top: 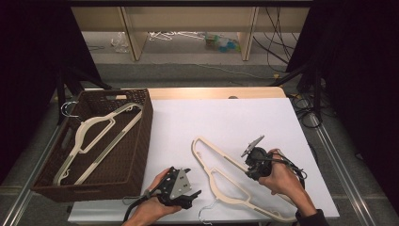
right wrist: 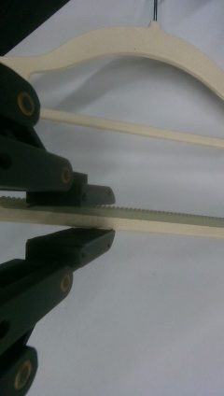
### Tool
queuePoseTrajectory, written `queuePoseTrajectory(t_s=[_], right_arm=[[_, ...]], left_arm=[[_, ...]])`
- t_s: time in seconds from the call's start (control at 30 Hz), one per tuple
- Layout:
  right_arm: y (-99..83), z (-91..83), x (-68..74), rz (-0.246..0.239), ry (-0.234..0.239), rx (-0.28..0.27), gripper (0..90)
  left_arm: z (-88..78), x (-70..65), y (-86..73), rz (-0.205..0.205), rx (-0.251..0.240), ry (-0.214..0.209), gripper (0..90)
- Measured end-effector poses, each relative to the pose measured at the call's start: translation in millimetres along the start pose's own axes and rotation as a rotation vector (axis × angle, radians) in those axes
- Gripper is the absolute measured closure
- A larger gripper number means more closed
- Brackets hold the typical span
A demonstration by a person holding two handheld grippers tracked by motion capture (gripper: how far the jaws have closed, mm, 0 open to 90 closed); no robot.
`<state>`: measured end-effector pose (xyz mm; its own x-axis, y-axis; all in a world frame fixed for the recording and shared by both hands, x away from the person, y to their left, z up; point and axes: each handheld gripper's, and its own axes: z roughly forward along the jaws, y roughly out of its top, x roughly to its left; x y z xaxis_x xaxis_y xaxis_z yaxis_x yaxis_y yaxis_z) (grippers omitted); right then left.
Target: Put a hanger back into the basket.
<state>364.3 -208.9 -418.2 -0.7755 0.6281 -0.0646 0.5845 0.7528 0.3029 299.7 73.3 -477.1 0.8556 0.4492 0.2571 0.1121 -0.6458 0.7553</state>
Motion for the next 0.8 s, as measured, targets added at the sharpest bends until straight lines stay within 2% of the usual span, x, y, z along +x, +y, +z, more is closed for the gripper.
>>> queuePoseTrajectory(t_s=[0.07, 0.1, 0.17, 0.2, 0.27, 0.3, 0.33, 0.4, 0.43, 0.6, 0.63, 0.67, 0.77, 0.8], right_arm=[[1.3, -2.1, 0.2, -0.002, 0.0, 0.0, 78.5], [2.1, -2.9, 0.1, -0.003, 0.004, 0.003, 78.5], [3.3, -3.8, 0.5, -0.009, -0.001, 0.005, 78.5], [3.7, -4.1, 0.3, -0.011, -0.002, 0.005, 78.5], [4.8, -4.9, 0.2, -0.011, 0.001, 0.012, 78.5], [5.5, -5.2, -0.1, -0.015, 0.0, 0.01, 78.5], [6.1, -5.8, 0.4, -0.016, 0.002, 0.013, 78.5], [7.2, -7.2, 0.6, -0.022, -0.004, 0.017, 78.4], [7.8, -7.7, 0.8, -0.02, 0.0, 0.018, 78.5], [10.1, -8.7, -0.3, -0.036, -0.003, 0.014, 78.5], [10.1, -8.7, -0.3, -0.033, -0.003, 0.012, 78.5], [10.3, -8.9, -0.4, -0.033, -0.002, 0.014, 78.5], [10.7, -9.9, -1.2, -0.035, 0.003, 0.01, 78.5], [10.8, -10.3, -1.7, -0.034, 0.006, 0.005, 78.5]], left_arm=[[7.5, -3.7, 3.0, 0.035, 0.006, -0.01, 24.4], [11.7, -5.8, 5.0, 0.064, 0.009, -0.028, 24.9], [16.0, -8.3, 7.4, 0.111, 0.016, -0.007, 25.4], [18.3, -10.4, 8.4, 0.12, 0.029, -0.006, 25.4], [22.0, -12.8, 10.1, 0.16, 0.035, 0.027, 25.6], [24.3, -14.6, 10.6, 0.164, 0.032, 0.024, 25.7], [25.3, -14.7, 11.9, 0.187, 0.049, 0.021, 25.7], [26.0, -16.4, 13.7, 0.225, 0.058, 0.085, 25.7], [28.8, -18.6, 13.8, 0.223, 0.055, 0.027, 25.6], [32.3, -22.5, 17.1, 0.257, 0.06, 0.023, 25.5], [29.2, -33.5, 13.2, 0.112, 0.042, 0.201, 25.5], [34.4, -23.4, 19.4, 0.278, 0.066, 0.014, 25.5], [38.1, -27.0, 22.7, 0.313, 0.058, 0.037, 25.3], [38.8, -27.7, 24.0, 0.325, 0.065, 0.031, 24.8]])
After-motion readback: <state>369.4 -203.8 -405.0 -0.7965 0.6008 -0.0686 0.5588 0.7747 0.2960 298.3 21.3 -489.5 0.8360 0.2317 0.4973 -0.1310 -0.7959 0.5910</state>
